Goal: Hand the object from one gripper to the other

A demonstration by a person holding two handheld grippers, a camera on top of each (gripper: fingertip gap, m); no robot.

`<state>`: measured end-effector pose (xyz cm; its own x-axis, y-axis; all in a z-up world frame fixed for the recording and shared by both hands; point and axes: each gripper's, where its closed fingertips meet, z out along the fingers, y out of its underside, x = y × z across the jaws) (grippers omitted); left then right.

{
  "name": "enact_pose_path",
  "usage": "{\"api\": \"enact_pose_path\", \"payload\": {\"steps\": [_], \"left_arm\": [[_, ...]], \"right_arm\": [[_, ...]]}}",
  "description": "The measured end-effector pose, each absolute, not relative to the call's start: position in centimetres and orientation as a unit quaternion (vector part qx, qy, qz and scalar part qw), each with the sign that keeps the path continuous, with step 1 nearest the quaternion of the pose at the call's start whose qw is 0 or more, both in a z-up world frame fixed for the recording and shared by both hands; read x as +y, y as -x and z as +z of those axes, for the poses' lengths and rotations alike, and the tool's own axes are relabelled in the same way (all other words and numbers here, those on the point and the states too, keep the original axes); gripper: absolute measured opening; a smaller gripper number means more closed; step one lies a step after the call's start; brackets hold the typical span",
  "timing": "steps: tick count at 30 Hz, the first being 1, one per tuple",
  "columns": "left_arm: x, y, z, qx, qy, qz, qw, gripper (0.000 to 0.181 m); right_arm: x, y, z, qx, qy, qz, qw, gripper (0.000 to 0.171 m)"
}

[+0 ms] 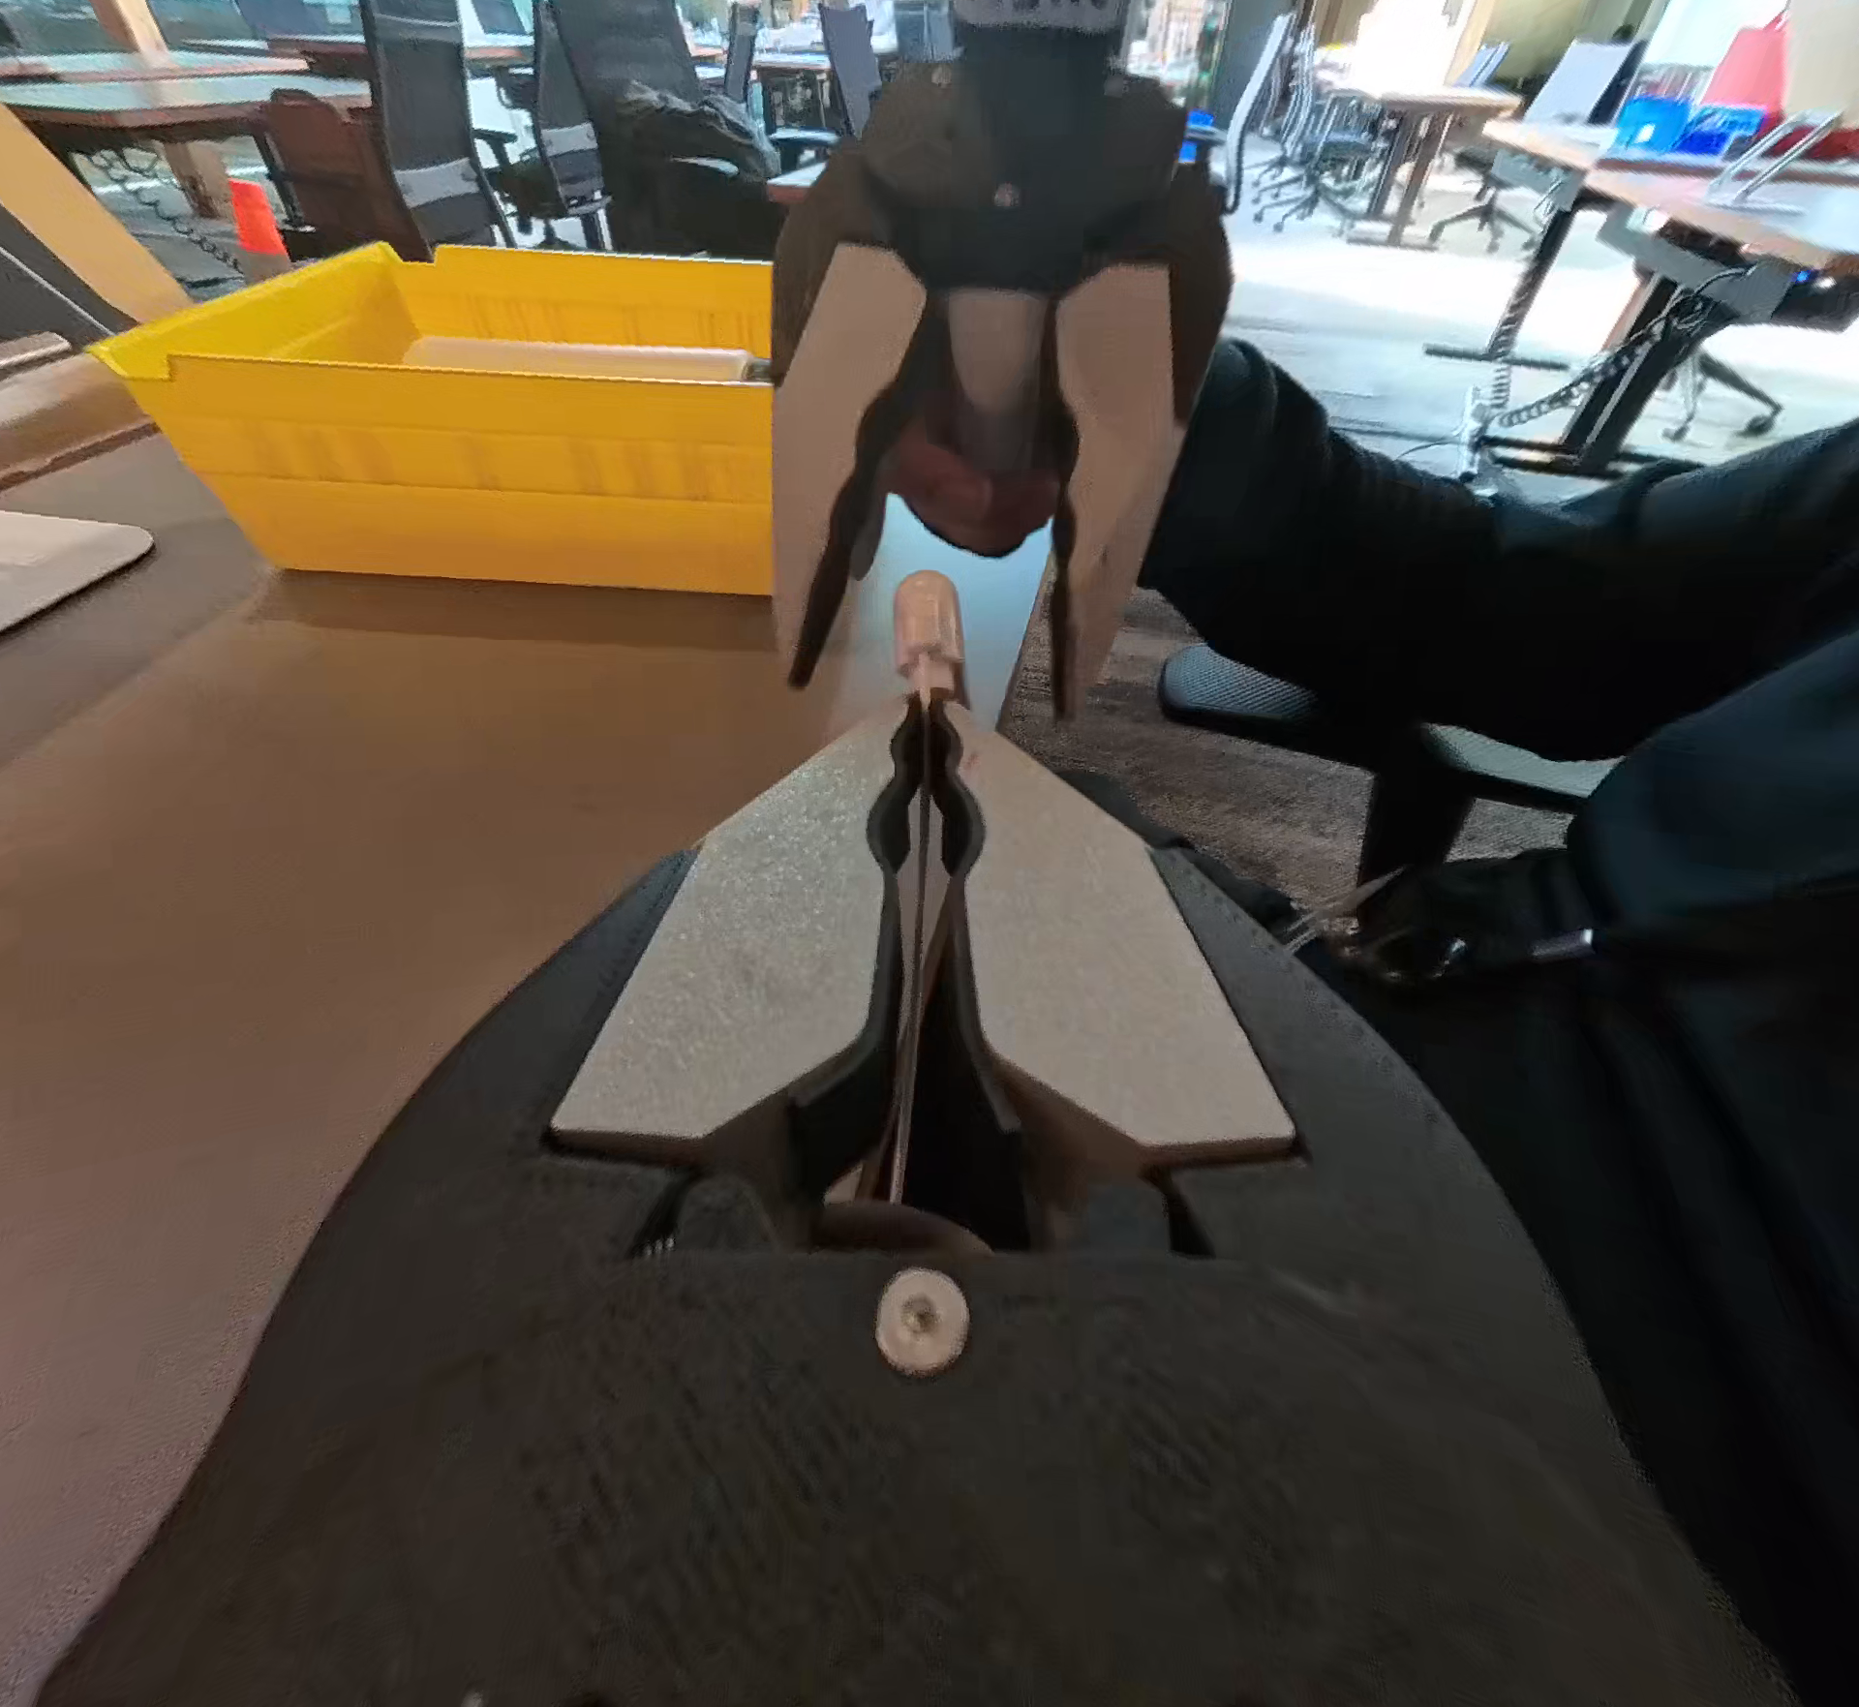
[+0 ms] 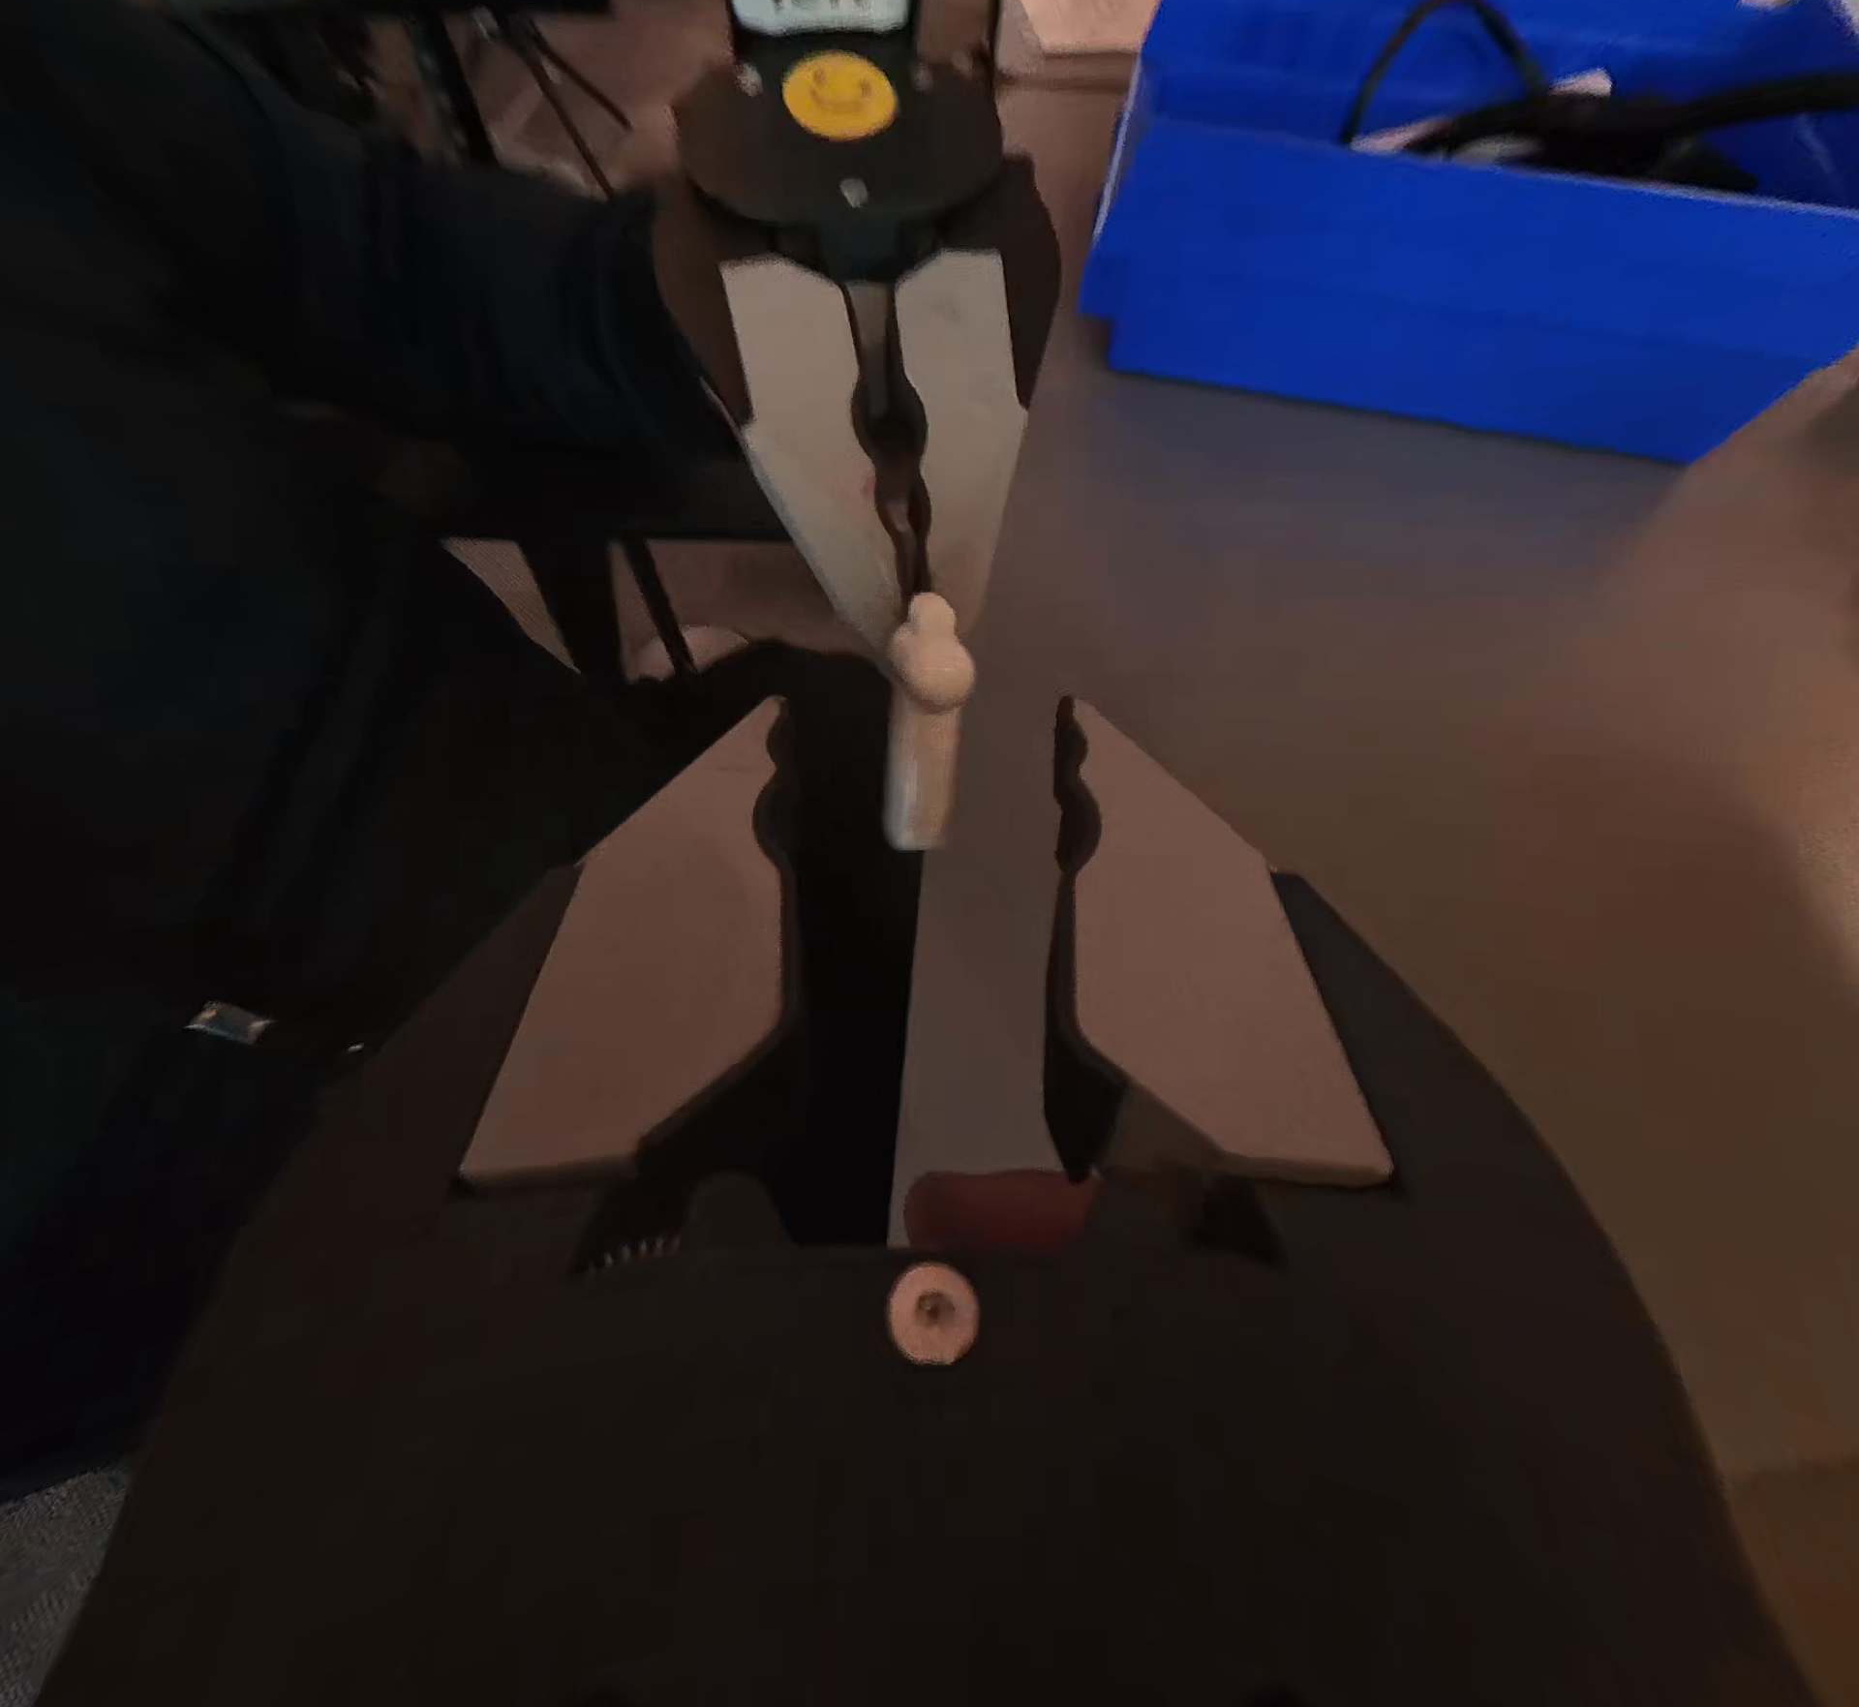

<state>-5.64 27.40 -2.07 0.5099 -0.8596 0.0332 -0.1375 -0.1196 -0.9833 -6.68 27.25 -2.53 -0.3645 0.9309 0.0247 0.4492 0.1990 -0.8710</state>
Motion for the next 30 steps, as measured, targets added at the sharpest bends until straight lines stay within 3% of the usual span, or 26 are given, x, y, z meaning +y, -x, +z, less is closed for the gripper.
{"api": "enact_pose_path", "payload": {"steps": [1,4,5,8,14,19,21,26,28,30], "left_arm": [[27.4,5.6,-2.1,0.371,0.674,-0.325,0.55,0.0],[27.5,5.6,-2.9,0.38,0.685,-0.301,0.544,0.0],[27.5,5.8,-3.1,0.377,0.69,-0.299,0.541,0.0],[28.5,7.7,-2.6,0.358,0.702,-0.25,0.563,0.015],[28.7,7.7,-2.1,0.389,0.682,-0.093,0.613,0.047],[30.0,8.1,-0.5,0.34,0.674,-0.06,0.652,0.048],[29.4,7.7,0.2,0.349,0.657,-0.061,0.666,0.034],[29.4,7.8,-0.3,0.363,0.66,-0.025,0.658,0.05],[30.1,7.9,-1.5,0.365,0.684,-0.027,0.631,0.066],[30.7,8.2,-2.4,0.365,0.698,-0.032,0.615,0.066]], "right_arm": [[27.3,7.1,-3.1,-0.722,0.485,0.395,0.296,0.046],[26.8,7.6,-3.9,-0.727,0.48,0.403,0.282,0.01],[27.0,7.6,-4.1,-0.721,0.49,0.409,0.269,0.009],[29.5,7.8,-4.6,-0.667,0.563,0.422,0.244,0.007],[32.1,8.9,-0.3,-0.441,0.581,0.666,0.156,0.008],[30.5,9.9,-0.1,-0.41,0.567,0.706,0.112,0.008],[30.7,10.3,-0.5,-0.409,0.582,0.69,0.136,0.008],[29.7,10.7,-0.8,-0.417,0.583,0.685,0.132,0.008],[28.9,10.9,-0.5,-0.421,0.572,0.692,0.125,0.008],[28.1,11.1,-0.7,-0.437,0.569,0.686,0.12,0.008]]}}
